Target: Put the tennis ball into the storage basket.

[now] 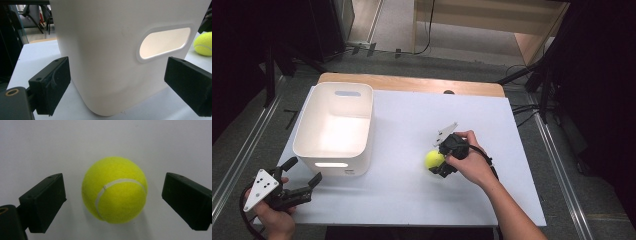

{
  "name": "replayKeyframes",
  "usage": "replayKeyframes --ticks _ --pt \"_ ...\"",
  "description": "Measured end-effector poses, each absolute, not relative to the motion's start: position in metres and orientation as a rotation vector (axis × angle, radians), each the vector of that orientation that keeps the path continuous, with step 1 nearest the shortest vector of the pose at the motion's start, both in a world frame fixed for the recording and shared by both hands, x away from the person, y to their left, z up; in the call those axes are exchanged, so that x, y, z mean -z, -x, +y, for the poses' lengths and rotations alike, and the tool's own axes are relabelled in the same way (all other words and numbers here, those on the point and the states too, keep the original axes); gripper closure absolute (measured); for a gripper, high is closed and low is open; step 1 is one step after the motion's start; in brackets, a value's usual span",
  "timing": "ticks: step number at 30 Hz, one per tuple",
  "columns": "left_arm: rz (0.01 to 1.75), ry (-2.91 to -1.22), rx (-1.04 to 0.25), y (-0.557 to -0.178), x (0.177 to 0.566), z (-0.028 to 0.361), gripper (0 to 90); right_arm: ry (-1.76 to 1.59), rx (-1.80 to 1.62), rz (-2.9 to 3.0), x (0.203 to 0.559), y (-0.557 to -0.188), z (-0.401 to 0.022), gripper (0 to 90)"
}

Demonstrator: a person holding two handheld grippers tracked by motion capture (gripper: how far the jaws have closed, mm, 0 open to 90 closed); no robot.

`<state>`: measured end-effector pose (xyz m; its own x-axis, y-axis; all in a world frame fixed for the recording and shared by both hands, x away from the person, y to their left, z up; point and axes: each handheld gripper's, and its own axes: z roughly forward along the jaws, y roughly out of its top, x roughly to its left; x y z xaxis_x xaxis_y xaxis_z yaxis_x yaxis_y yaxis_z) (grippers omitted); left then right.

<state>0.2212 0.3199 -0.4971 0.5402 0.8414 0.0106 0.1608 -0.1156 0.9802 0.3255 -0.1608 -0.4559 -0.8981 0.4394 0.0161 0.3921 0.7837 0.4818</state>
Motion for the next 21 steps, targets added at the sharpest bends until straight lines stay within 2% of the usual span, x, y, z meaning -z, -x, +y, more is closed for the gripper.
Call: replayKeyframes --ticks 21 --pt "0.867 -1.609 -0.724 -0.221 0.497 0.320 7.3 -0.666 -0.613 2.935 0.472 -0.329 -0.147 5.2"
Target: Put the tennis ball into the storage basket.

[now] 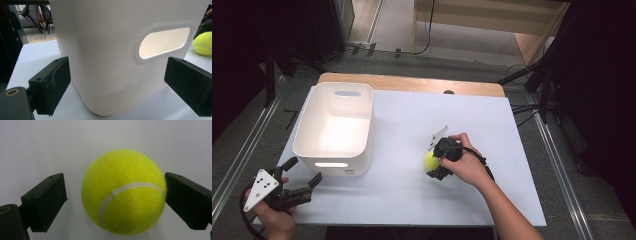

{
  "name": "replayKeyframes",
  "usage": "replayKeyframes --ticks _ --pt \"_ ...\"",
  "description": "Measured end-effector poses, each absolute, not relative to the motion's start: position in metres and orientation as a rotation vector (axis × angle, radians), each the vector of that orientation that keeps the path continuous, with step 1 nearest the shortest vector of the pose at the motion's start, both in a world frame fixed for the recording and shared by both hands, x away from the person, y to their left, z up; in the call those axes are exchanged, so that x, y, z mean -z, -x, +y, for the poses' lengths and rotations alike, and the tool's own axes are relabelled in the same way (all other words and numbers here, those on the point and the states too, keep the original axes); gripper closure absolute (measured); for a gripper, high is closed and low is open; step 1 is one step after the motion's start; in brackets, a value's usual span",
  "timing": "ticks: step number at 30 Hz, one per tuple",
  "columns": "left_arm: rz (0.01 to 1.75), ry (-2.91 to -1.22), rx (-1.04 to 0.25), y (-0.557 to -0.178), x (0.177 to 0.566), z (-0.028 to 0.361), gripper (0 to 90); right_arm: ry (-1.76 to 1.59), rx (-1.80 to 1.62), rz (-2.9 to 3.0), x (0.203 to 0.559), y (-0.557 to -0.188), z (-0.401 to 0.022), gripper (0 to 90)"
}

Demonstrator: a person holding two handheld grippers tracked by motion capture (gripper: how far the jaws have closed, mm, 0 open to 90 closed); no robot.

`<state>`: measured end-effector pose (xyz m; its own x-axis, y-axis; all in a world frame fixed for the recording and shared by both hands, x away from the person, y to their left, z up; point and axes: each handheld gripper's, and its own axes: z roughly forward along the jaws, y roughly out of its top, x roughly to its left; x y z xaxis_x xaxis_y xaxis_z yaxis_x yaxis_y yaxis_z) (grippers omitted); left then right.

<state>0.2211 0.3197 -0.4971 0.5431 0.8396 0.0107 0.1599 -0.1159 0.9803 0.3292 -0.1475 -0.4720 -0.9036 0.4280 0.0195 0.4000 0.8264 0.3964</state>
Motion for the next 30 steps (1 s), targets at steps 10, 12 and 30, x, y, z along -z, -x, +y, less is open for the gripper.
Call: replayKeyframes --ticks 10,12,30 --pt "0.864 -1.613 -0.726 -0.2213 0.4971 0.3199 7.3 -0.676 -0.602 2.929 0.4739 -0.3306 -0.1463 12.0" --pt "0.863 -1.613 -0.724 -0.2213 0.4971 0.3197 7.3 -0.677 -0.602 2.929 0.4740 -0.3306 -0.1464 12.0" --pt "0.864 -1.611 -0.724 -0.2213 0.4971 0.3198 7.3 -0.668 -0.550 2.904 0.4801 -0.3327 -0.1450 22.0"
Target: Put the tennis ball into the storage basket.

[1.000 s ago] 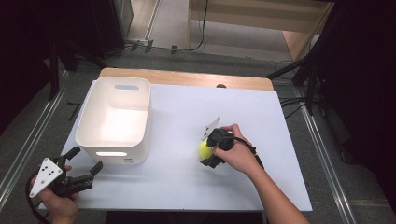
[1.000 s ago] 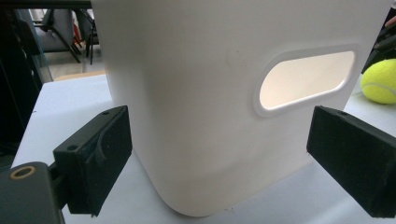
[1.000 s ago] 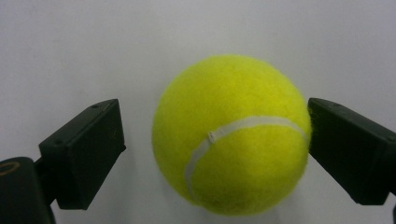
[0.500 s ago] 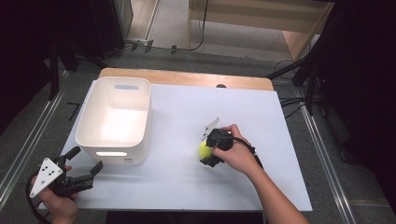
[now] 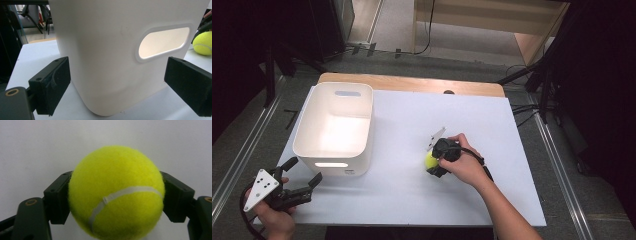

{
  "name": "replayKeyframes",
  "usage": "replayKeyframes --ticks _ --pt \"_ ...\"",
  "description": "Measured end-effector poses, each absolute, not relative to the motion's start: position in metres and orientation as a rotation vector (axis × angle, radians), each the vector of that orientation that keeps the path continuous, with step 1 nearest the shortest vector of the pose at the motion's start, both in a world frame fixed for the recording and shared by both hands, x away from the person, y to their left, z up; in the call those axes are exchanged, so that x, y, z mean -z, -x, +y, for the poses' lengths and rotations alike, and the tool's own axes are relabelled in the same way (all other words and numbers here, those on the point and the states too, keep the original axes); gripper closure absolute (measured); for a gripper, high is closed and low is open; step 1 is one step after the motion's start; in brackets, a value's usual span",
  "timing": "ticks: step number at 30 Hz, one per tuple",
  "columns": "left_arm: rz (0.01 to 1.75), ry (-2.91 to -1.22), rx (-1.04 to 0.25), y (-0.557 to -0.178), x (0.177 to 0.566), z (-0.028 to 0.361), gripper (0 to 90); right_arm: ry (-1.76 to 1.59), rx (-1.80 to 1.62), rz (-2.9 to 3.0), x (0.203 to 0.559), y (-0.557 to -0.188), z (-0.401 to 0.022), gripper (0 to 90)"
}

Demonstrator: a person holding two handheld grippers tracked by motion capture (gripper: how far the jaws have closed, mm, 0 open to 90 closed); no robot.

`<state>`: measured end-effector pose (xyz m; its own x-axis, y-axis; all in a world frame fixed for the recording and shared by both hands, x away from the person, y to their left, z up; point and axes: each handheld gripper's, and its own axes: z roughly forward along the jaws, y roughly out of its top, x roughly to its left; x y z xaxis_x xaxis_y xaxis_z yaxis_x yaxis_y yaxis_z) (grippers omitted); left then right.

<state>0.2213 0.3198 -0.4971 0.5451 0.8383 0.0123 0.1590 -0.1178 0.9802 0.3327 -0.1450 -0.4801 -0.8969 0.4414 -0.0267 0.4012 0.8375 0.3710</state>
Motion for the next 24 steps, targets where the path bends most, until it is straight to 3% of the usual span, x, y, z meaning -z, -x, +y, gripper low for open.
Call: replayKeyframes --ticks 24 --pt "0.863 -1.612 -0.723 -0.221 0.497 0.320 7.3 -0.694 -0.596 2.905 0.468 -0.335 -0.149 23.8"
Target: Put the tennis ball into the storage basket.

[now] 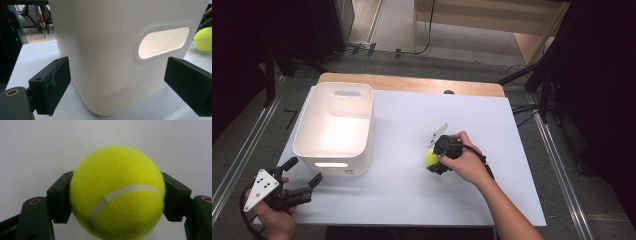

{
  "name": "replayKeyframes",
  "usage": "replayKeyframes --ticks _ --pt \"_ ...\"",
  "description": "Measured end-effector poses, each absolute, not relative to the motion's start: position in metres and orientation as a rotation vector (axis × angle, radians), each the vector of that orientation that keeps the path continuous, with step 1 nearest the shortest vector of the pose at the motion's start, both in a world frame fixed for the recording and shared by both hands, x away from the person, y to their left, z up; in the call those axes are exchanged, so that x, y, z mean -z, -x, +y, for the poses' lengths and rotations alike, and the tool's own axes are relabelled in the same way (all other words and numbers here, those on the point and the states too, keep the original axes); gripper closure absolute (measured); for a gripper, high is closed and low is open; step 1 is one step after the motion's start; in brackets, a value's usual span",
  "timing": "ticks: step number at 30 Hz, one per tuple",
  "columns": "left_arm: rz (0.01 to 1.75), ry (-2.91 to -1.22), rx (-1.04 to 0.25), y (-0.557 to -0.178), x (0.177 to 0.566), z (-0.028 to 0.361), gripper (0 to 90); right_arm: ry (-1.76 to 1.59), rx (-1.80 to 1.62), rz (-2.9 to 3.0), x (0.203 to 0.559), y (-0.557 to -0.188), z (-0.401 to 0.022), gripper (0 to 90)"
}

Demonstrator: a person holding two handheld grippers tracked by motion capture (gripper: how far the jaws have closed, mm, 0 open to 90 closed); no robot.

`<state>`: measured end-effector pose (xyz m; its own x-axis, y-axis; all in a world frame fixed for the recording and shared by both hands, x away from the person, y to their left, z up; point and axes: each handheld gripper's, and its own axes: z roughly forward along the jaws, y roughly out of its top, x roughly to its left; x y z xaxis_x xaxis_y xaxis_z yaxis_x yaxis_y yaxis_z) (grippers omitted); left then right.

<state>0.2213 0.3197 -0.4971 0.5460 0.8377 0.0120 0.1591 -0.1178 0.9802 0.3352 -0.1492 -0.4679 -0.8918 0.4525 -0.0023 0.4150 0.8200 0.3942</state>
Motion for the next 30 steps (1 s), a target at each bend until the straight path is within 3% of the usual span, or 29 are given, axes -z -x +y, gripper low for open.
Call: replayKeyframes --ticks 30 --pt "0.867 -1.608 -0.721 -0.221 0.497 0.320 7.3 -0.659 -0.676 2.940 0.435 -0.345 -0.143 23.8"
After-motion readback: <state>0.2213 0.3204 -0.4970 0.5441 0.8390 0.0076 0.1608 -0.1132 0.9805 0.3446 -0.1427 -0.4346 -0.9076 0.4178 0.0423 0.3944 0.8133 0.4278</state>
